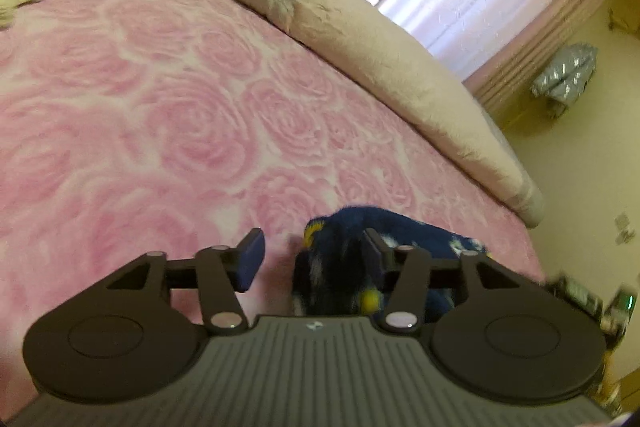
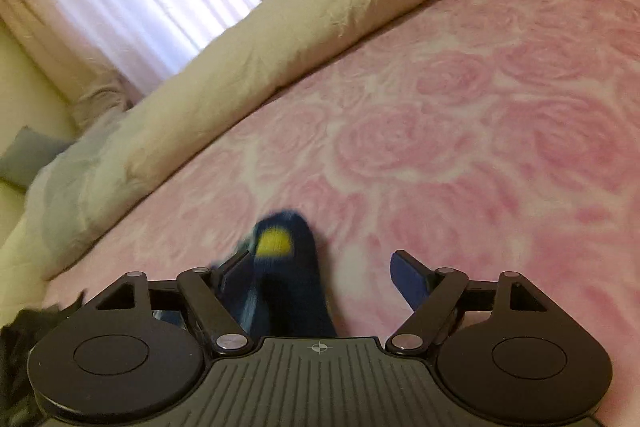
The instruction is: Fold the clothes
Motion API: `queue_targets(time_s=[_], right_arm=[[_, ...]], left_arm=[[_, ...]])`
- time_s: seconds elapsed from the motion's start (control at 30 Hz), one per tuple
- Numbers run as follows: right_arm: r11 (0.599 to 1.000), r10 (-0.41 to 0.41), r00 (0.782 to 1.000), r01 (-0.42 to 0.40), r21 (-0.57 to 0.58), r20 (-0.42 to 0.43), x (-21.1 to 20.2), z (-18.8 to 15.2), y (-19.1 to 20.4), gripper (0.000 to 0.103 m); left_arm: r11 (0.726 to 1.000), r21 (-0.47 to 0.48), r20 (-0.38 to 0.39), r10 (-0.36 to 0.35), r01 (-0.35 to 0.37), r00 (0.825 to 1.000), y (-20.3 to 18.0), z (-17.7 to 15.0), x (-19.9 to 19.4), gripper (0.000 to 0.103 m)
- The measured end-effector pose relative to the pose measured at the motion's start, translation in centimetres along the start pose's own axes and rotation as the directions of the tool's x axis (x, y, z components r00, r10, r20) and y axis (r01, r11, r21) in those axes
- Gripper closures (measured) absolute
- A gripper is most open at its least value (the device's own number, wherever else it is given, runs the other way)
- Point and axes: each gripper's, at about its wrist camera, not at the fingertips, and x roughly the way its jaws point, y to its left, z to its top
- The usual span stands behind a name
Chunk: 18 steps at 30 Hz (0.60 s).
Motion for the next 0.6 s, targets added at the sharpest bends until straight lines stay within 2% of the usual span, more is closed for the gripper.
queue_targets(time_s=[0.13,0.23,0.4,0.43,0.47,0.5,0.53,0.6], right_arm=[[0.994,0.069,0.997,-0.065,0.087,-0.042,-5.9,-4.8,-3.0,0.024],[0.982,0.097,0.993,-0.086,0.166,-0.064,-9.2,-8.5,-4.7,0.024],[0.949,0.151,0.985,-0.122,0.291,-0.079,-10.8,-11.6,-5.6,0.025],[0.943,0.159,0.984,-0.127,0.307,-0.084,-10.7,-11.8,-5.6,0.025],[0.94,0.165,0.982,-0.129,0.317,-0.088,-10.7,-11.9,-5.4,0.026],[0.942,0.159,0.983,-0.125,0.31,-0.088,-10.8,-11.8,-5.1,0.05],[0.947,0.146,0.985,-0.112,0.302,-0.091,-10.8,-11.7,-4.9,0.06],[0.95,0.12,0.988,-0.087,0.301,-0.094,-10.8,-11.4,-4.7,0.063]], left_arm=[[0.992,-0.095,-0.038,-0.085,0.081,0.996,0.6,-2.9,-4.1,0.044],[0.984,-0.149,-0.073,-0.105,0.093,0.992,0.6,-5.0,-5.5,0.043],[0.973,-0.196,-0.088,-0.143,0.124,0.986,-0.2,-6.6,-5.6,0.043],[0.974,-0.189,-0.104,-0.146,0.124,0.984,-0.5,-6.8,-5.3,0.046],[0.98,-0.171,-0.114,-0.125,0.105,0.986,-0.8,-7.1,-5.2,0.07],[0.985,-0.15,-0.118,-0.107,0.089,0.987,-1.0,-7.5,-5.1,0.091],[0.989,-0.122,-0.107,-0.097,0.084,0.99,-1.1,-7.9,-5.4,0.091],[0.994,-0.085,-0.089,-0.078,0.071,0.993,-1.0,-8.8,-6.0,0.092]])
